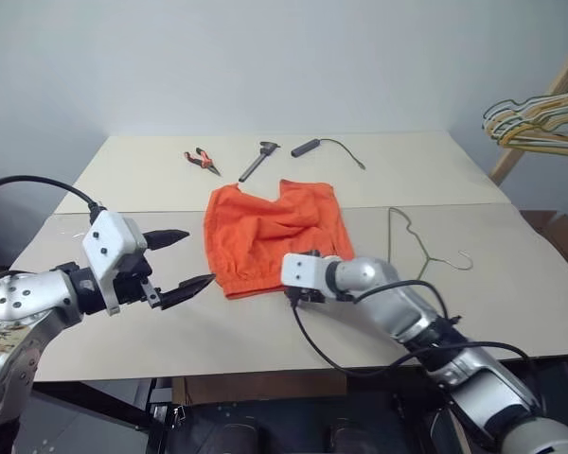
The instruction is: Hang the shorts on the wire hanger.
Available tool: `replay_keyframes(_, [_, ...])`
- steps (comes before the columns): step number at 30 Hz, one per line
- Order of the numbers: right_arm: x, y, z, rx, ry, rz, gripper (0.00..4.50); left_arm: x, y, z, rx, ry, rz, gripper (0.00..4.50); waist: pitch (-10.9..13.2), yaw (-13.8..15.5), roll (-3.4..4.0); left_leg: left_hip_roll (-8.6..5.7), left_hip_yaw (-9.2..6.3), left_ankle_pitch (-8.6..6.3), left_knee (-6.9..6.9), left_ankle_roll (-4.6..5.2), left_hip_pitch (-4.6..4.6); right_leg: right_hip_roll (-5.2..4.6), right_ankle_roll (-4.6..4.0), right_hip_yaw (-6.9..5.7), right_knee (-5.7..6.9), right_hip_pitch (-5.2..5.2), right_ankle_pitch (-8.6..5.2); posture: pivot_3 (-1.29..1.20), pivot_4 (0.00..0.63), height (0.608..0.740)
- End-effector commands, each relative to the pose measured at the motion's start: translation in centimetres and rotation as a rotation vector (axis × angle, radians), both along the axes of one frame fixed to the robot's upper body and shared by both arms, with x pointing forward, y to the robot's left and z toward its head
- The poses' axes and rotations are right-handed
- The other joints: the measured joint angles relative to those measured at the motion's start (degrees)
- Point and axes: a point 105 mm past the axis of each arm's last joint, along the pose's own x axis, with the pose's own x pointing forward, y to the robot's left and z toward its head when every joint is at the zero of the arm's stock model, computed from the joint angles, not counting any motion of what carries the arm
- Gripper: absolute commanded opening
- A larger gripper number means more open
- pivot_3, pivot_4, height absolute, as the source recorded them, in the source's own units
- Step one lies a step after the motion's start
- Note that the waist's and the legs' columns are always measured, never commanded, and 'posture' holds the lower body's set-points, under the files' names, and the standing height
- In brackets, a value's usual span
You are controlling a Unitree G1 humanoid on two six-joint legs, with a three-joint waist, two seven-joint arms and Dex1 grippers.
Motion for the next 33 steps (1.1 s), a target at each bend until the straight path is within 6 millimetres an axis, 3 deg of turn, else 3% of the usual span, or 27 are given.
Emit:
replay_keyframes(1, [1.0, -0.2, 0.9, -0.018, -0.066, -0.021, 2.14, -0.2, -0.4, 0.8, 0.009, -0.047, -0.019, 4.5, 0.0, -0.2, -0.02, 0.01, 0.0, 0.0, 0.0, -0.01, 0.03, 0.0, 0.0, 0.0, 0.0, 0.01, 0.0, 0.13, 0.012, 0.74])
replay_keyframes(7, [-0.8, -2.5, 1.2, -0.041, -0.085, 0.141, 0.04, -0.1, -0.6, 0.6, 0.011, -0.04, -0.028, 4.5, 0.0, -0.1, -0.02, 0.0, -0.01, -0.01, -0.03, -0.02, 0.06, 0.0, 0.01, -0.01, -0.02, 0.04, -0.01, 0.11, 0.02, 0.74])
replay_keyframes(11, [-2.0, -5.4, 3.7, -0.093, -0.181, 0.361, 0.02, 0.0, -0.5, 0.6, 0.014, -0.038, -0.031, 4.5, 0.0, -0.4, -0.02, 0.01, 0.01, -0.02, -0.02, 0.0, 0.05, -0.01, 0.02, 0.0, -0.07, 0.09, -0.01, 0.1, 0.02, 0.74])
replay_keyframes(15, [0.1, -9.4, 6.6, -0.199, -0.314, 0.396, 0.02, 0.0, -0.7, 0.5, 0.011, -0.032, -0.046, 4.5, 0.0, -1.7, -0.02, 0.08, 0.13, -0.02, -0.08, 0.0, 0.18, 0.03, 0.01, 0.06, -0.04, 0.15, -0.01, 0.09, 0.017, 0.74])
replay_keyframes(18, [1.8, -12.2, 6.6, -0.296, -0.328, 0.374, 0.02, 0.2, -1.0, 0.3, 0.006, -0.029, -0.055, 4.5, 0.0, -2.5, -0.03, 0.09, 0.15, -0.02, -0.09, 0.0, 0.33, 0.03, 0.0, 0.09, -0.06, 0.3, -0.01, 0.07, 0.016, 0.74])
replay_keyframes(23, [3.5, -16.5, 5.0, -0.453, -0.297, 0.285, 1.43, 0.2, -1.3, 0.1, 0.005, -0.025, -0.074, 4.5, 0.0, -2.7, -0.04, 0.1, 0.16, -0.03, -0.09, 0.02, 0.33, 0.04, -0.02, 0.13, -0.12, 0.33, -0.01, 0.05, 0.018, 0.74])
replay_keyframes(27, [3.4, -18.3, 6.0, -0.439, -0.305, 0.185, 2.75, 0.3, -1.4, 0.0, 0.012, -0.02, -0.088, 4.5, 0.0, -2.7, 0.0, 0.08, 0.18, -0.03, -0.1, 0.02, 0.21, 0.03, -0.03, 0.2, -0.06, 0.15, -0.01, 0.04, 0.024, 0.74])
replay_keyframes(29, [2.0, -18.1, 6.8, -0.364, -0.279, 0.156, 3.4, 0.4, -1.4, 0.1, 0.016, -0.019, -0.092, 4.5, 0.0, -2.6, 0.0, 0.11, 0.18, -0.04, -0.13, 0.03, 0.2, 0.03, -0.04, 0.19, -0.08, 0.15, -0.01, 0.04, 0.024, 0.74])
replay_keyframes(32, [-2.3, -16.3, 7.7, -0.224, -0.191, 0.179, 4.45, 0.5, -1.2, 0.2, 0.021, -0.02, -0.094, 4.5, 0.0, -2.3, 0.02, 0.29, 0.15, -0.09, -0.13, 0.11, 0.13, 0.03, -0.01, 0.18, -0.1, 0.15, -0.03, 0.04, 0.03, 0.74])
replay_keyframes(33, [-3.6, -15.5, 7.8, -0.184, -0.164, 0.194, 4.48, 0.5, -1.1, 0.2, 0.025, -0.02, -0.095, 4.5, 0.0, -2.2, 0.02, 0.32, 0.15, -0.1, -0.13, 0.13, 0.07, 0.03, -0.01, 0.18, -0.11, 0.12, -0.03, 0.03, 0.03, 0.74])
